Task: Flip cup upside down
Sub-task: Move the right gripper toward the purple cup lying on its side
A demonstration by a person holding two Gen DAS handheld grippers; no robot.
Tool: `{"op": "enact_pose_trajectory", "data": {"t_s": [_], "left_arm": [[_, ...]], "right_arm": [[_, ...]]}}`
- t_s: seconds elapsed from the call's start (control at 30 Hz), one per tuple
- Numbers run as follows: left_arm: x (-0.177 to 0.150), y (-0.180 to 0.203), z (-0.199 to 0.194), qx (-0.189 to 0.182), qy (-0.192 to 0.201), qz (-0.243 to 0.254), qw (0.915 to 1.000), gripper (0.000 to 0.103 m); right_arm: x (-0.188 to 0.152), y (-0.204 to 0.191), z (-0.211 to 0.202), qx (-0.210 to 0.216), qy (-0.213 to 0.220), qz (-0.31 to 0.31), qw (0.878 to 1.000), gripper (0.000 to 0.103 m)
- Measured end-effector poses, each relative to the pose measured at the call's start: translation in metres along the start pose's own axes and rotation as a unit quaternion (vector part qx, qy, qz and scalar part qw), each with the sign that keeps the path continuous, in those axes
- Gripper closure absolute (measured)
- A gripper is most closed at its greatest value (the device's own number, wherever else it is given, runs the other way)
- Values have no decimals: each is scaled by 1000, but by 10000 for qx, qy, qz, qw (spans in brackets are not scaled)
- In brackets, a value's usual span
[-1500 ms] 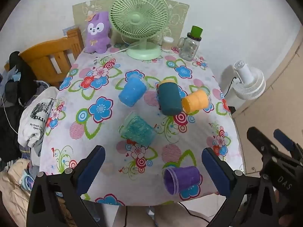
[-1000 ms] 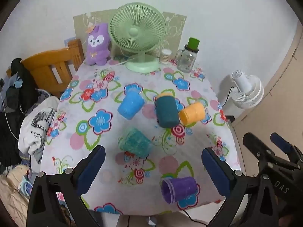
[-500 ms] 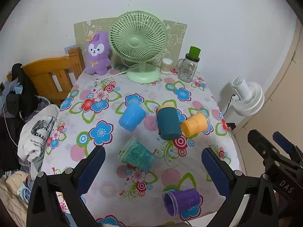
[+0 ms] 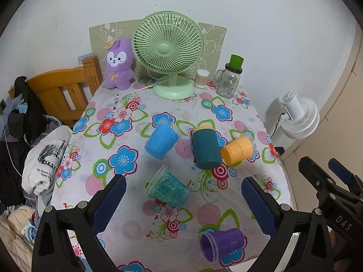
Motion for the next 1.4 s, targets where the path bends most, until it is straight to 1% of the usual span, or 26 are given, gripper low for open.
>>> {"op": "enact_pose_trajectory", "data": {"t_s": [0.3, 0.5, 0.73, 0.97, 1.1, 1.27, 1.4], "left_arm": [[0, 0, 2, 26, -63, -8, 10000, 1], [1, -2, 2, 127, -23, 59, 9999, 1], [2, -4, 2, 137, -39, 83, 9999, 1], [-1, -2, 4, 63, -126, 107, 9998, 1], [-7, 2, 6, 41, -172, 76, 9998, 1], [-20, 13, 12, -34, -331, 24, 9994, 0], [-32, 24, 14, -4, -389, -47, 9992, 0]], "right_arm": [[-1, 0, 2, 12, -62, -17, 10000, 0], [-1, -4, 4, 32, -114, -41, 9999, 0], [-1, -6, 5, 35, -153, -41, 9999, 0], [-7, -4, 4, -33, -255, 14, 9997, 0], [-12, -1, 2, -146, -309, 62, 9994, 0], [-16, 11, 2, -287, -430, 106, 9986, 0], [-19, 21, 1, -217, -474, 60, 9986, 0]]}}
Point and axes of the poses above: each gripper's, at about its wrist camera, not at the fingertips, and z roughly the way its jaws point, y to its right, x to its top, the point moved 8 cm from there along z, roughly the way its jaws point
